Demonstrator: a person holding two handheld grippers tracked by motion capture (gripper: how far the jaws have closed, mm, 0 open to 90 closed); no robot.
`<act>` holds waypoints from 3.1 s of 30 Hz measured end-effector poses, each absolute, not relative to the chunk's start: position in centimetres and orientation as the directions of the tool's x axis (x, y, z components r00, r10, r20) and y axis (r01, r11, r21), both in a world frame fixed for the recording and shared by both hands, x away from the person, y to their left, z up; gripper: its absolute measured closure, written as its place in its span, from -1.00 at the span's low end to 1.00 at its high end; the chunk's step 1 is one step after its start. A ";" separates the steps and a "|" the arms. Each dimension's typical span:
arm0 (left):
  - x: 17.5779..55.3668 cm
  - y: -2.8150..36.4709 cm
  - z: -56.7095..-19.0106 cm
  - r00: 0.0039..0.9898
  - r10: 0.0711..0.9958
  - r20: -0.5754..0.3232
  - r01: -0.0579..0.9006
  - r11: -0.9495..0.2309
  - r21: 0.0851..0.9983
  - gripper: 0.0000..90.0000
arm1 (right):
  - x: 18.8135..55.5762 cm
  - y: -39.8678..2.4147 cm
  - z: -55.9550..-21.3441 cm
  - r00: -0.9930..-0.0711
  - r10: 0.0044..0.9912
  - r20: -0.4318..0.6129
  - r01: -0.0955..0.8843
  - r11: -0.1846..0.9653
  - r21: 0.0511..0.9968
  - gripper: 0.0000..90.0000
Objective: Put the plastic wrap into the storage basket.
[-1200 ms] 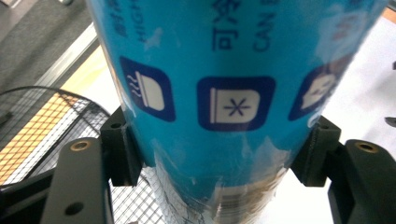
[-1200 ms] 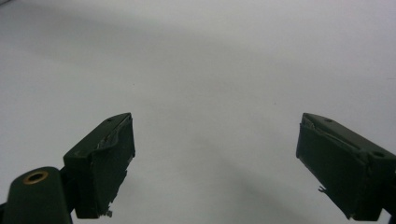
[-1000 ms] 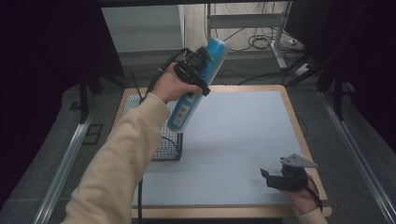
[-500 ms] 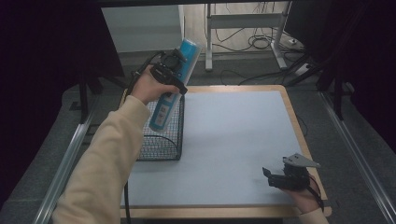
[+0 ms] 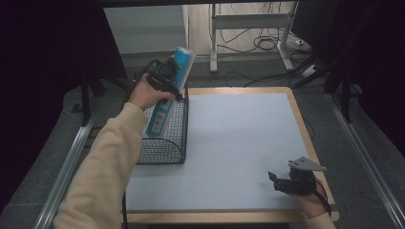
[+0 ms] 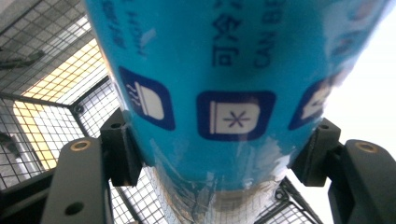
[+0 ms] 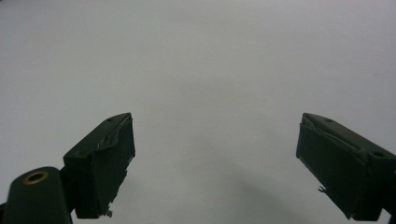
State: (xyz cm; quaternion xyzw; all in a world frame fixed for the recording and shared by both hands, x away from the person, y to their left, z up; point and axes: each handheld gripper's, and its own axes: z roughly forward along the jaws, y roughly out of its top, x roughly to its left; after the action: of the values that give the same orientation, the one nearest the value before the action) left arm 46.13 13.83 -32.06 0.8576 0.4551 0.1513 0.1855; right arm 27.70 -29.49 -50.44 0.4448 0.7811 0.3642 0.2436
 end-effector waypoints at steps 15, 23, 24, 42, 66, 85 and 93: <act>48.9 14.9 -36.6 0.515 0.853 0.085 0.775 -0.506 0.379 -0.29 | 27.9 -29.6 -50.7 -0.481 0.875 -0.058 0.524 0.340 0.781 -0.73; 50.8 15.0 -38.8 0.496 0.865 0.081 0.801 -0.492 0.341 -0.29 | 27.8 -29.5 -50.6 -0.490 0.870 -0.044 0.523 0.334 0.784 -0.73; 51.0 15.0 -38.9 0.495 0.865 0.077 0.801 -0.489 0.345 -0.29 | 27.8 -29.5 -50.6 -0.492 0.870 -0.039 0.524 0.332 0.784 -0.74; 54.1 13.8 -41.7 0.461 0.884 0.077 0.821 -0.458 0.341 -0.29 | 27.7 -29.6 -50.7 -0.484 0.874 -0.042 0.529 0.331 0.781 -0.74; 53.7 14.1 -42.0 0.445 0.886 0.131 0.824 -0.463 0.328 -0.50 | 27.6 -29.5 -50.8 -0.493 0.869 -0.049 0.530 0.344 0.775 -0.74; 45.9 12.6 -38.0 0.547 0.837 0.037 0.714 -0.489 0.501 -0.60 | 27.5 -29.2 -50.7 -0.490 0.870 -0.062 0.528 0.353 0.773 -0.74; 41.9 9.2 -37.1 0.643 0.766 0.020 0.634 -0.546 0.548 -0.60 | 27.4 -29.1 -50.5 -0.493 0.867 -0.075 0.518 0.362 0.775 -0.74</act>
State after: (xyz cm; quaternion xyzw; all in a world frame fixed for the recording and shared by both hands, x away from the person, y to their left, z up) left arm 41.87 9.19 -37.14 0.8697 0.4022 0.1294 0.2553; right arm 27.39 -29.07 -50.53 0.4395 0.7877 0.3550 0.2458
